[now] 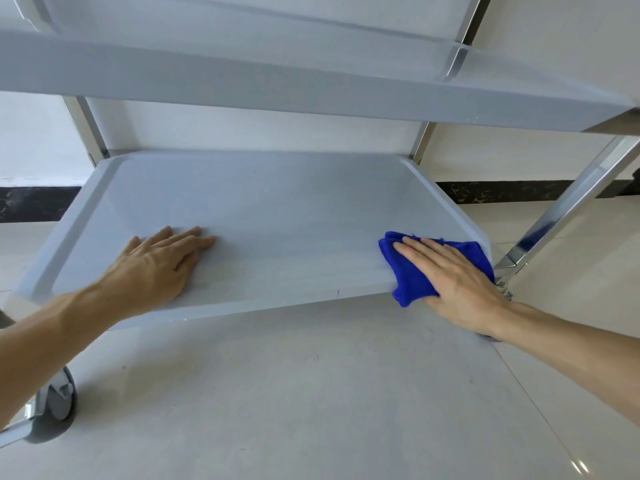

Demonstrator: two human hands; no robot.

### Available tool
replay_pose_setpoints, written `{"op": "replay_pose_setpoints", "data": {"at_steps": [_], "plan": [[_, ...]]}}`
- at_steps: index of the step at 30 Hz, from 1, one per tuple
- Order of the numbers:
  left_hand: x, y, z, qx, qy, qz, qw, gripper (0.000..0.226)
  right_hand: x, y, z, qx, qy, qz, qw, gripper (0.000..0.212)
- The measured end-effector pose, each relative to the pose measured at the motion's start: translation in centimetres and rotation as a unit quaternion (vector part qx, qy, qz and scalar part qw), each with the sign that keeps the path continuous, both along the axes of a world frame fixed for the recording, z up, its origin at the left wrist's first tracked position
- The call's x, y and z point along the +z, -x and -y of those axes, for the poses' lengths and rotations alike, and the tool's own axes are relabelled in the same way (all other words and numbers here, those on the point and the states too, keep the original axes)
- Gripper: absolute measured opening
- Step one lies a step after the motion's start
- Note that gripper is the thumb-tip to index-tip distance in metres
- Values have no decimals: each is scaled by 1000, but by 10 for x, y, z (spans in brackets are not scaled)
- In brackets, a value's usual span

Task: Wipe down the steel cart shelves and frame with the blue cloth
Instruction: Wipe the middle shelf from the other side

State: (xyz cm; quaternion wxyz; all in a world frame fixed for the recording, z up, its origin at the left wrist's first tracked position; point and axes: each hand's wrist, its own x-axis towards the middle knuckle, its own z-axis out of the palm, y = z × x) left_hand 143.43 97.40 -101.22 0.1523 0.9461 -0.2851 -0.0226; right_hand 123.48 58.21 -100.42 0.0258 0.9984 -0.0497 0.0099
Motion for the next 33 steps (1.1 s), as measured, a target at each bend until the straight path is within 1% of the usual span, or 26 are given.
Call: {"op": "replay_pose_setpoints", "data": {"at_steps": [2,4,6,8,10,12,13,15,16,18,20,21,22,24,26,27,28,30,33], "plan": [[1,-3,1,-1,-8,-12,1000,44,-4,-9,-21,5,24,5,1000,91],[2,-6,3,4,-1,-32,999,42,-6,-21,-58,42,29,19,999,89],[6,-6,2,29,29,-75,996,39,-9,-38,-104,85,17,38,995,89],[13,-7,2,74,49,-106,990,35,-15,-57,-154,119,14,49,992,94],[20,-9,1,114,60,-94,987,34,-20,-74,-191,133,9,40,990,104],[26,-8,1,131,77,-55,987,36,-17,-81,-202,145,-9,22,989,106],[28,-6,1,130,88,-38,987,35,-11,-82,-199,156,-39,12,987,104],[33,2,2,112,115,-12,987,33,5,-78,-183,181,-143,-15,973,100],[35,7,4,95,131,3,987,32,13,-73,-173,188,-181,-17,965,95],[40,24,15,51,165,27,985,29,23,-63,-146,179,-206,36,961,73],[44,44,34,-8,176,41,983,29,26,-54,-113,97,-227,90,965,53],[45,54,47,-41,162,53,985,29,27,-50,-97,39,-233,91,967,48],[44,64,60,-77,134,68,986,30,26,-47,-80,-16,-231,74,970,47],[36,81,86,-144,58,87,984,43,23,-44,-55,-88,-215,30,972,48],[22,93,103,-193,-52,101,975,65,17,-43,-46,-98,-180,-8,979,50],[13,95,106,-209,-109,120,964,71,13,-43,-45,-90,-156,-18,983,50],[4,95,107,-220,-148,145,953,73,7,-42,-44,-82,-135,-17,987,49],[-8,89,97,-231,-167,184,941,70,-1,-39,-43,-82,-119,8,990,47],[-11,74,58,-239,-178,205,932,70,-8,-32,-43,-79,-121,49,988,46]]}}
